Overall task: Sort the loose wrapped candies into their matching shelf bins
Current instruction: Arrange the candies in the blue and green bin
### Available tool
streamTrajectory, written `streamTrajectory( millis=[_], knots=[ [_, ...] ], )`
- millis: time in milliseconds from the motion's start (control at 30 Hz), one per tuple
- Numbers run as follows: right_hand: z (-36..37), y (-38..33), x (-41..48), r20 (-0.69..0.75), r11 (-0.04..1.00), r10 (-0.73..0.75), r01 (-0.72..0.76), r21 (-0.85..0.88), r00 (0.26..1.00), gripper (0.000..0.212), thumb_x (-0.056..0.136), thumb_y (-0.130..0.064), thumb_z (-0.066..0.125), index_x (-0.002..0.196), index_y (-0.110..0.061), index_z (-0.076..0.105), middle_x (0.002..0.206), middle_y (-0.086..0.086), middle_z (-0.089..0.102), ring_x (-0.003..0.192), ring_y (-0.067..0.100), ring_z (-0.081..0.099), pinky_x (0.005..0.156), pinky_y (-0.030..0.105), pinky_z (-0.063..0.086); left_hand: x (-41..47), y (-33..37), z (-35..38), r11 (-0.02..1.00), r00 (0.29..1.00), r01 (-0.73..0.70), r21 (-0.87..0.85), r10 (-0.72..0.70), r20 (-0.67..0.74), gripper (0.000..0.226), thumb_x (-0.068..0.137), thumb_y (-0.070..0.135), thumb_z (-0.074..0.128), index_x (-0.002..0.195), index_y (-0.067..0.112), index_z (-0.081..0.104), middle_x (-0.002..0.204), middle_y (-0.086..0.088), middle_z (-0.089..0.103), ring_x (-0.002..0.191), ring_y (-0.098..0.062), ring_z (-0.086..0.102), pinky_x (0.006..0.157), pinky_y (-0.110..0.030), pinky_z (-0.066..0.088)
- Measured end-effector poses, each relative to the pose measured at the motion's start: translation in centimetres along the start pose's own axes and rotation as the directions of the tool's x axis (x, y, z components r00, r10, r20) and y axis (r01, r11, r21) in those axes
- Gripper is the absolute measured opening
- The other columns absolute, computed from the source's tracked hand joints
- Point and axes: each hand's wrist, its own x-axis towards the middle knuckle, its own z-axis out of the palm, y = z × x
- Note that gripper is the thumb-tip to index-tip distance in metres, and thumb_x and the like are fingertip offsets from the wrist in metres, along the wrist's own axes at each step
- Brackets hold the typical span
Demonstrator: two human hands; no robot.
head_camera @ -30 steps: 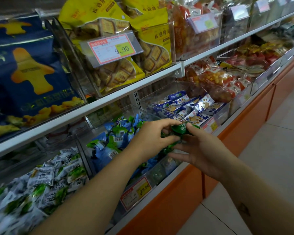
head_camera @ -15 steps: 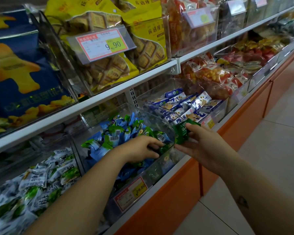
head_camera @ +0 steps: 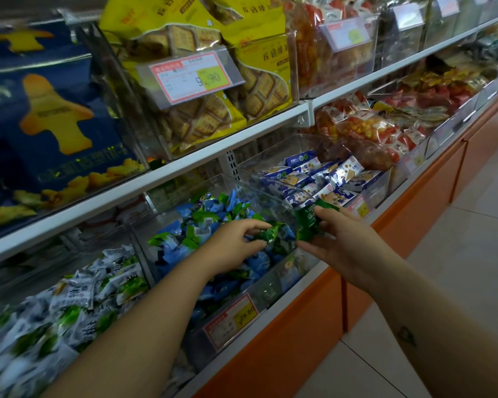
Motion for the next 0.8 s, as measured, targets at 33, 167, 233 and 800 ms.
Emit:
streamTrajectory(
  millis=[33,167,233,800],
  knots=[
    [0.5,0.2,-0.2,0.017,1.0,0.0,0.0,-0.019,1.0,0.023,0.095,-0.016,0.053,0.117,-0.01,0.054,0.112,0.01,0.059,0.101,0.027,0.063,0.073,0.034,0.058,-1.0,-0.1,-0.4,1.0,0.999,0.004,-0.021,-0.005,-0.039,0.04,0.094,0.028,0.056,0.133,0.034,0.049,0.142,0.001,0.045,0.113,-0.012,0.052,0.084,-0.025,0.042],
    [3.2,2.2,-2.0,0.103,0.996,0.006,0.003,-0.088,0.995,0.021,0.095,-0.016,0.052,0.116,-0.012,0.055,0.118,0.011,0.058,0.103,0.027,0.062,0.077,0.036,0.056,-6.3,-1.3,-2.5,0.998,0.983,0.014,-0.054,-0.024,-0.184,0.038,0.096,0.031,0.053,0.133,0.038,0.047,0.144,0.006,0.043,0.124,-0.014,0.047,0.088,-0.025,0.039],
    [4.9,3.6,-3.4,0.157,0.991,0.015,0.007,-0.134,0.987,0.022,0.095,-0.017,0.053,0.117,-0.013,0.056,0.118,0.01,0.059,0.103,0.026,0.062,0.073,0.033,0.057,-9.6,-2.1,-3.7,0.999,0.969,0.019,-0.041,-0.029,-0.246,0.038,0.097,0.03,0.052,0.133,0.037,0.047,0.144,0.007,0.043,0.124,-0.012,0.047,0.092,-0.025,0.039],
    [28.7,19.4,-15.9,0.624,0.837,0.115,0.263,-0.48,0.773,0.012,0.091,-0.02,0.059,0.1,-0.028,0.058,0.106,0.006,0.063,0.094,0.016,0.065,0.08,0.036,0.058,-40.0,-16.1,-11.7,0.951,0.686,0.291,-0.109,-0.286,-0.669,0.021,0.093,0.032,0.056,0.11,0.039,0.044,0.104,0.021,0.049,0.094,0.001,0.049,0.077,-0.016,0.036]
  ],
)
